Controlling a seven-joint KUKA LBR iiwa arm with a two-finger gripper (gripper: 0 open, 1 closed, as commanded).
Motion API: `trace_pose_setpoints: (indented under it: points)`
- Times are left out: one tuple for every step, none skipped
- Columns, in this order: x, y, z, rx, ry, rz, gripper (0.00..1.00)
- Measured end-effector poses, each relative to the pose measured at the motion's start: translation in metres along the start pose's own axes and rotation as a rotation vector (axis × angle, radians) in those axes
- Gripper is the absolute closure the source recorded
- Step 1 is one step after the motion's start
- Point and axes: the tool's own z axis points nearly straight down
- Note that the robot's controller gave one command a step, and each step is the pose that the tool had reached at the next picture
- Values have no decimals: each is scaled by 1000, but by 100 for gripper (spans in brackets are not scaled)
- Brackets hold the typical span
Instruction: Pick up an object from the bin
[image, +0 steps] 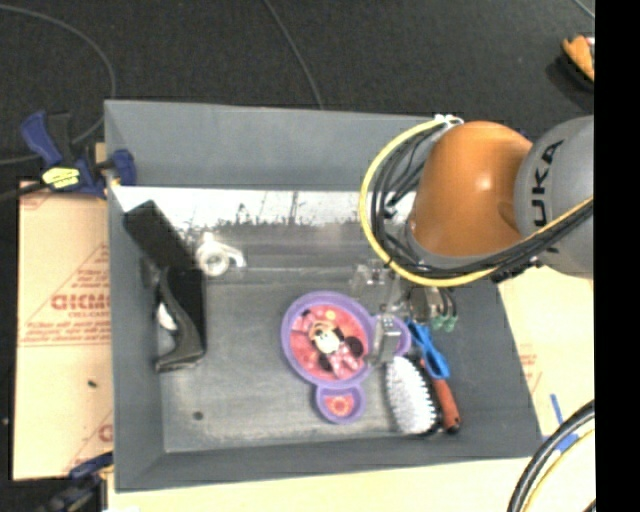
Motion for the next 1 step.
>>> trace_pose_setpoints:
  points:
    - [-2,0,-4,0,-8,0,0]
